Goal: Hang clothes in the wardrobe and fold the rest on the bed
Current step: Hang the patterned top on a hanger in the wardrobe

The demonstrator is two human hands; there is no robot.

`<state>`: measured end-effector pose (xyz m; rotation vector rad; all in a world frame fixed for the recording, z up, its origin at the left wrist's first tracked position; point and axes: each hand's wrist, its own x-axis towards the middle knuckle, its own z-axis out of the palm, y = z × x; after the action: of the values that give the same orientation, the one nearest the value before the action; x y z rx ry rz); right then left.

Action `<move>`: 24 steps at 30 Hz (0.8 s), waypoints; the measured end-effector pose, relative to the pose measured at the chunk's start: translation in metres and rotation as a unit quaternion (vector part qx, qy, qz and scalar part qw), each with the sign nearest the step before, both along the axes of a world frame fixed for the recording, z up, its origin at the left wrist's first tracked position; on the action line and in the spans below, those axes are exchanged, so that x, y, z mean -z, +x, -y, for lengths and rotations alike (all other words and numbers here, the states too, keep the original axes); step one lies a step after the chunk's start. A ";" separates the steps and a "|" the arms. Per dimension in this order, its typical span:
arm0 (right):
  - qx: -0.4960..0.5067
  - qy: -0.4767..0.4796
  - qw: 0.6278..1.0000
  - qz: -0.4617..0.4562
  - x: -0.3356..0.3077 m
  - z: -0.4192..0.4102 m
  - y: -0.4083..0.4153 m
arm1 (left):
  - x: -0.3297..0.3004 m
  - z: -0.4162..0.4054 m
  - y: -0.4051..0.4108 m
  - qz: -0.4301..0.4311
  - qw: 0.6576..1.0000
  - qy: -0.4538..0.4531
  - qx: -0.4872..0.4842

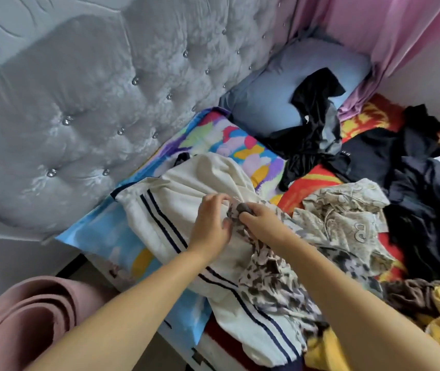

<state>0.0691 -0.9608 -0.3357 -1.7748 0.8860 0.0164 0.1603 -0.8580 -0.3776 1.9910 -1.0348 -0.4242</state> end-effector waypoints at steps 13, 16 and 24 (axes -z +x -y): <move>-0.062 -0.198 0.957 0.201 -0.293 -0.051 -0.105 | -0.217 -0.093 -0.059 0.040 0.985 -0.045 -0.159; -0.074 -0.213 0.940 0.256 -0.332 -0.084 -0.125 | -0.263 -0.145 -0.079 0.063 0.975 -0.102 -0.189; -0.057 -0.230 0.905 0.354 -0.433 -0.175 -0.165 | -0.364 -0.305 -0.120 0.130 0.948 -0.090 -0.275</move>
<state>-0.0957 -0.7861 0.0974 -2.0409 0.2552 -0.7748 0.0400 -0.5533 -0.0132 2.0930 -0.5973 0.2320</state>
